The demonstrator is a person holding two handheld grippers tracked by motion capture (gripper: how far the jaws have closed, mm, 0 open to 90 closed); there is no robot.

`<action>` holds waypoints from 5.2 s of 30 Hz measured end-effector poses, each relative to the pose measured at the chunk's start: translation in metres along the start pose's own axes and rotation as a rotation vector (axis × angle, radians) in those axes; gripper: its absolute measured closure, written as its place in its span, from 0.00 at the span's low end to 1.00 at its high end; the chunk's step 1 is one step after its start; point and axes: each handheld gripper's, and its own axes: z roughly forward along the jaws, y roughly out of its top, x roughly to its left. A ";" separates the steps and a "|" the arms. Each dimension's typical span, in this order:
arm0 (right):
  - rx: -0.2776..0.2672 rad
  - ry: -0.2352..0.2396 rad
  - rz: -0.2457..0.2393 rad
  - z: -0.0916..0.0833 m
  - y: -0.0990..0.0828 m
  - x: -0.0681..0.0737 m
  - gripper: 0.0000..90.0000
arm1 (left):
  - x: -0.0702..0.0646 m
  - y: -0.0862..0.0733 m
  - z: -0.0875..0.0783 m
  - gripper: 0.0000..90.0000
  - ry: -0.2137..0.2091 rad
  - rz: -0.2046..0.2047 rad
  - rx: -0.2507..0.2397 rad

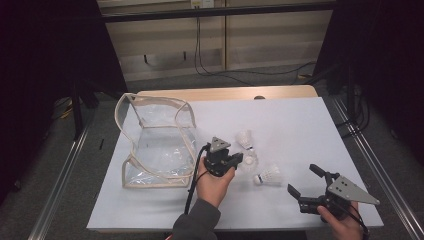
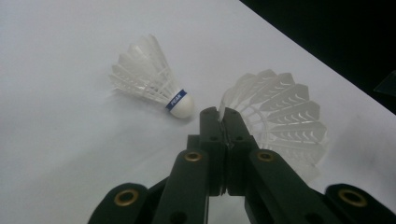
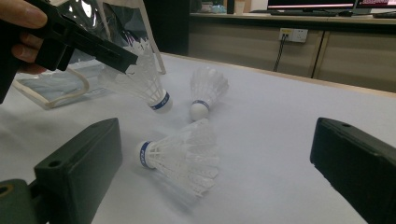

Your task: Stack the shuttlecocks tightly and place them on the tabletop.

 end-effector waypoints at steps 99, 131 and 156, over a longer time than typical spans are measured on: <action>-0.004 0.019 0.005 0.000 0.000 0.000 0.02 | 0.048 0.021 0.028 1.00 0.406 0.016 -0.216; -0.008 0.019 0.009 0.000 0.000 0.000 0.02 | 0.056 0.020 0.031 0.99 0.461 0.038 -0.178; -0.003 0.021 0.006 0.000 0.000 0.000 0.02 | 0.052 0.021 0.048 0.74 0.355 -0.054 -0.195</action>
